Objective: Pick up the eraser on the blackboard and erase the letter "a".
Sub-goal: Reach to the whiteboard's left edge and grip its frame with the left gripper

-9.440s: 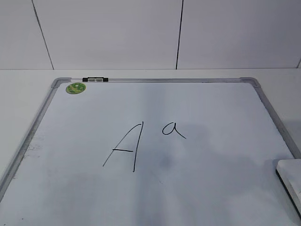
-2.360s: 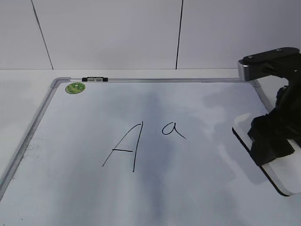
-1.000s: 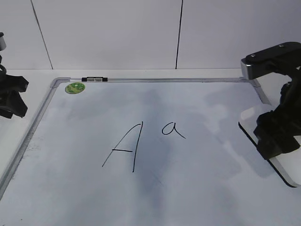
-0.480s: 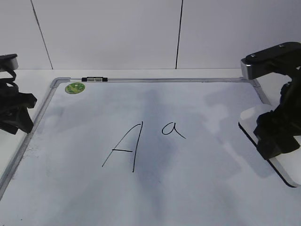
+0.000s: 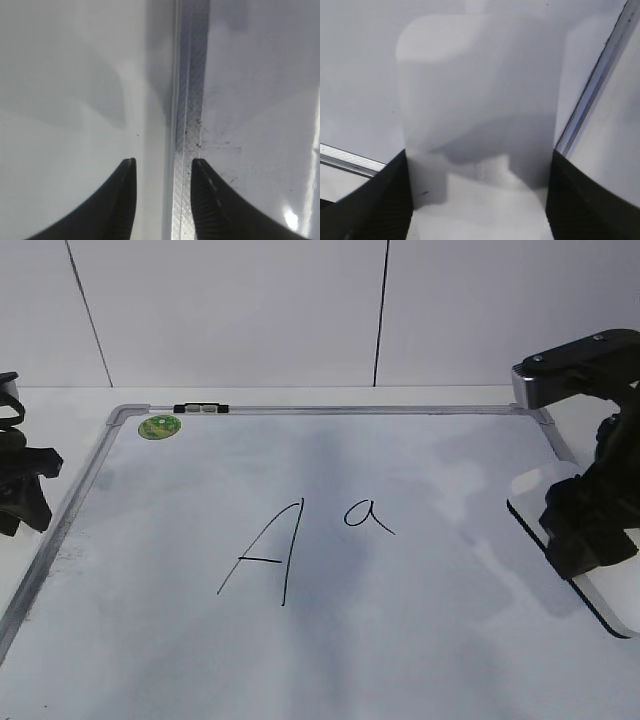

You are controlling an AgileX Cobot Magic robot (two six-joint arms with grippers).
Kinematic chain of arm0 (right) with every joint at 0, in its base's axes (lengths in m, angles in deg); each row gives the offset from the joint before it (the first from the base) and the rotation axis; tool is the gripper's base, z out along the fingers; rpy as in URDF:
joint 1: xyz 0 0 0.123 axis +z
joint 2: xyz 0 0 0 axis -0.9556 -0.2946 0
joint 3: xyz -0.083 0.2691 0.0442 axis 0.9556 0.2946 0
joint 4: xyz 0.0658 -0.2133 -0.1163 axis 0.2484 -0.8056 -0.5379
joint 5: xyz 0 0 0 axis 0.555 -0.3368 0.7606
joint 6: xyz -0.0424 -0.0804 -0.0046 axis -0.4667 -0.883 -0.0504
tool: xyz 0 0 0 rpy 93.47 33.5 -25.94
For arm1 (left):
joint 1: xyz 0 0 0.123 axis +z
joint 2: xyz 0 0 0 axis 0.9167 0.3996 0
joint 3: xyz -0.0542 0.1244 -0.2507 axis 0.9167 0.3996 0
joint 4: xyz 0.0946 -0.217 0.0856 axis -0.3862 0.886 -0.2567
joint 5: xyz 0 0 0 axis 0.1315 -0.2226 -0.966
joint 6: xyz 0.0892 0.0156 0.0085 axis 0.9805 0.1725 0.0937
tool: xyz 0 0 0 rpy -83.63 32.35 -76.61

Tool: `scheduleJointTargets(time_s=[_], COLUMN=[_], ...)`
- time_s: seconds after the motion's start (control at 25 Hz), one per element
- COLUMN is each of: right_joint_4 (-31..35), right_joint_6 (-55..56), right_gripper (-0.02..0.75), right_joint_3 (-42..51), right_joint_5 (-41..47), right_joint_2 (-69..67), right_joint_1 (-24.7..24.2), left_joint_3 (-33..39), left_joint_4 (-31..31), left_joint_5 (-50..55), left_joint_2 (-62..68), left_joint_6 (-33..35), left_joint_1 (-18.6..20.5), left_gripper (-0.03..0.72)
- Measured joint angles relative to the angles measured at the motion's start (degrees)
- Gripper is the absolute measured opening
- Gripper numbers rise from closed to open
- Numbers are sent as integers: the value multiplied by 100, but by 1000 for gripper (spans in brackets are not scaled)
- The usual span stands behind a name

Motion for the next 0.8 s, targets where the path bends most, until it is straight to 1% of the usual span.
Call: scheduleJointTargets(time_s=[0.36, 0.64, 0.8], right_joint_4=[0, 0, 0], right_joint_6=[0, 0, 0], right_gripper=[532, 531, 531], right_joint_3=[0, 0, 0], right_joint_5=[0, 0, 0], right_joint_2=[0, 0, 0], right_joint_1=[0, 0, 0], left_joint_3=[-11, -410, -495], left_joint_4=[0, 0, 0], left_joint_5=[13, 361, 459], left_joint_2=[249, 481, 484], left_joint_6=[0, 0, 0], left_joint_1=[0, 0, 0], left_gripper=[276, 276, 262])
